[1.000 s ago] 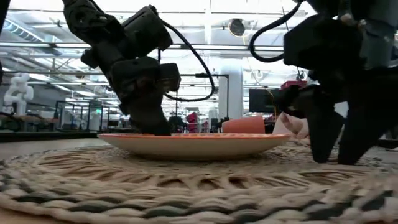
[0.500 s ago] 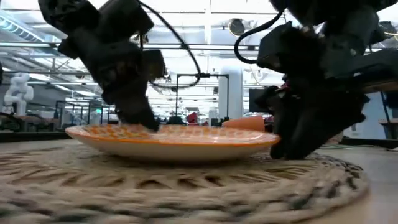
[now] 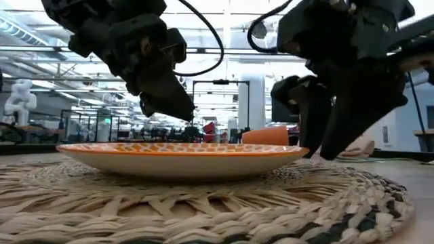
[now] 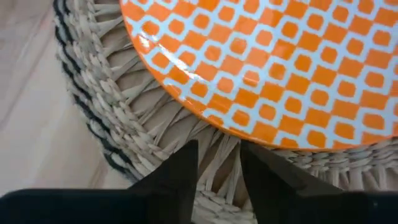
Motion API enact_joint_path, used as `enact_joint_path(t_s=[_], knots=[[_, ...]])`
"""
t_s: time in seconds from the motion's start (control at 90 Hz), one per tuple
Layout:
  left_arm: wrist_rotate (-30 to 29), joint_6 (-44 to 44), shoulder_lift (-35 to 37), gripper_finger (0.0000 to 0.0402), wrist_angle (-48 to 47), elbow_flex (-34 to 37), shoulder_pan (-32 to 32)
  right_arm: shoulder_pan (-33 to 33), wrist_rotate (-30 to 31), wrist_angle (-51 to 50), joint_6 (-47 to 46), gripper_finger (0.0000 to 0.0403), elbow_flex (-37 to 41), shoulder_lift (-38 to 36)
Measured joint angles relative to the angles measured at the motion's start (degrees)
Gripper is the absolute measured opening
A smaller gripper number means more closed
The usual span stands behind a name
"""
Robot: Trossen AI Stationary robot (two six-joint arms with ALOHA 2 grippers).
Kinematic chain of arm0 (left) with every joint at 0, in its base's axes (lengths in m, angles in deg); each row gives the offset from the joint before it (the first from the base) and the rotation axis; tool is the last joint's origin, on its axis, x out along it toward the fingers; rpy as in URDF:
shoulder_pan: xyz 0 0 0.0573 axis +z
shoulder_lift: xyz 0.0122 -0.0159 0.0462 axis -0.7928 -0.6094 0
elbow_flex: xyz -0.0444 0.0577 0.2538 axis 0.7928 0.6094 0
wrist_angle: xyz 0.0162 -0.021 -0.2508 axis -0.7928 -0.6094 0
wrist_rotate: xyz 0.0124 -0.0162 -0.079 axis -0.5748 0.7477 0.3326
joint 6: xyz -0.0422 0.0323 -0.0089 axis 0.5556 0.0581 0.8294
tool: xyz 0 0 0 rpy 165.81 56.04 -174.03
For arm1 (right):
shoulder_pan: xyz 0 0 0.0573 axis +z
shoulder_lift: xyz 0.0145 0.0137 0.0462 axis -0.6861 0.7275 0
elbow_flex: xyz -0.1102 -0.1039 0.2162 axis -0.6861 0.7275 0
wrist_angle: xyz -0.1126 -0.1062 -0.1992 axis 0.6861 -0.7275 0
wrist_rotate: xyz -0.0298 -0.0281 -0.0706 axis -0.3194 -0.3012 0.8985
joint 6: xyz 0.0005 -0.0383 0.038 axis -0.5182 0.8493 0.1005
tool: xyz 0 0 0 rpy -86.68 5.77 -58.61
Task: Set table place
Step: Put the orange plate on the brown mat, then put the orange knife to the right of the brown mat
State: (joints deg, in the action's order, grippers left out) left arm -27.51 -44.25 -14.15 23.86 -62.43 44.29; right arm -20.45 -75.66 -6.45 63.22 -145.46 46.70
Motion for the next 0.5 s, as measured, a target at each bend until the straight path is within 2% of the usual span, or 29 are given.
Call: enact_joint_path(t_s=[0.256, 0.5], knots=[[-1.3, -0.4, 0.0, 0.0128, -2.7, 0.0, 0.0, -0.6, 7.5, -10.3, 0.3, 0.0109, -1.0, -5.9], [-1.5, -0.2, 0.0, 0.0128, -5.3, 0.0, -0.5, -5.4, 14.1, -20.4, 0.1, 0.0109, 3.1, -21.4]])
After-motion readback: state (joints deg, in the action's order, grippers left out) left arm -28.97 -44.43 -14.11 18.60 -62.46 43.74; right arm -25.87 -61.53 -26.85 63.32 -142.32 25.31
